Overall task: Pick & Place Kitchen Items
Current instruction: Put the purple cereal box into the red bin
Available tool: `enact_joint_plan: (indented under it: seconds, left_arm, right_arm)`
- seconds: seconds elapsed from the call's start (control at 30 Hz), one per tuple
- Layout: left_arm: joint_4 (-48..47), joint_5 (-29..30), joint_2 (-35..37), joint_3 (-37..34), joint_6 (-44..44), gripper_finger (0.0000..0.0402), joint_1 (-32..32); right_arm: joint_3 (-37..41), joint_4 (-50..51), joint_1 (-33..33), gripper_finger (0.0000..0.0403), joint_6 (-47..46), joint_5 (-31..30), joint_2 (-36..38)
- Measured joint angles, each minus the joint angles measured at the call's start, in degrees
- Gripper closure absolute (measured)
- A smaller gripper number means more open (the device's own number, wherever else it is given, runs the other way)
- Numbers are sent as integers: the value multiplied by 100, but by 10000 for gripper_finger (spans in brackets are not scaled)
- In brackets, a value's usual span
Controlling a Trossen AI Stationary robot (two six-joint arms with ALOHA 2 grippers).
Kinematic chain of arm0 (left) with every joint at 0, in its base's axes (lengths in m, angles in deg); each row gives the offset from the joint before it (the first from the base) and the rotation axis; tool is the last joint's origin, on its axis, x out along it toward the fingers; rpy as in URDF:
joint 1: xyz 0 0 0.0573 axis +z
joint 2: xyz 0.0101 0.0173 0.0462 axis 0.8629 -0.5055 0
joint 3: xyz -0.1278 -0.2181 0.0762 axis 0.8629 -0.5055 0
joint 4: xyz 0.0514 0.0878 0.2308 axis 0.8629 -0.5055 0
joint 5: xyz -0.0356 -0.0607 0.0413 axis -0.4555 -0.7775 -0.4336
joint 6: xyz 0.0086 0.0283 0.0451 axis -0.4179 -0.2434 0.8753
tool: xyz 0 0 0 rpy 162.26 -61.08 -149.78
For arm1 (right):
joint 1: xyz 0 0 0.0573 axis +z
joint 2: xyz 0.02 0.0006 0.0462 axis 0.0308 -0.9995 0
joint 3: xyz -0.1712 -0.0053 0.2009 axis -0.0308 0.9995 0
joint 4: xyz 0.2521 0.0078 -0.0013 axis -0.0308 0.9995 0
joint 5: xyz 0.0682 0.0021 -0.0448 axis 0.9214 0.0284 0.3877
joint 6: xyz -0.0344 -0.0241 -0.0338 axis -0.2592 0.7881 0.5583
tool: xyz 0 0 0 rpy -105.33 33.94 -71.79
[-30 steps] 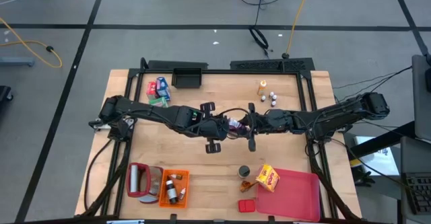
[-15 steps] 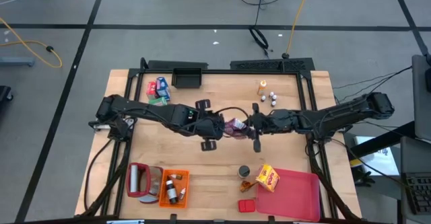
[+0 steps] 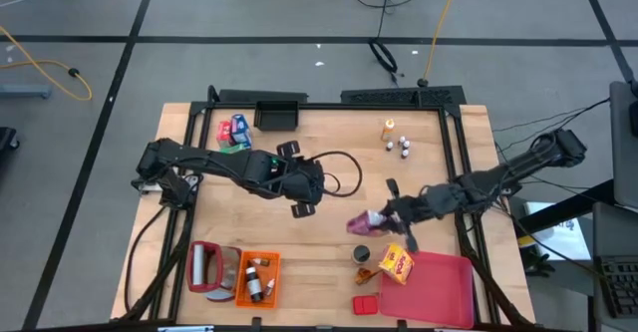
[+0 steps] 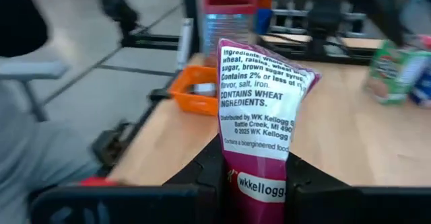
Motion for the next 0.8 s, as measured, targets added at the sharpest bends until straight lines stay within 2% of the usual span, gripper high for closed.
enact_joint_plan:
  seconds: [0.17, 0.53, 0.8]
  left_arm:
    - [20, 1, -2, 0, -3, 231, 0]
    - [9, -6, -3, 0, -2, 231, 0]
    - [12, -6, -4, 0, 7, 231, 0]
  right_arm:
    - [-2, 229, 713, 351, -66, -129, 205]
    - [743, 76, 2453, 351, -1054, -2202, 566]
    - [1431, -886, 3365, 351, -1380, -2952, 673]
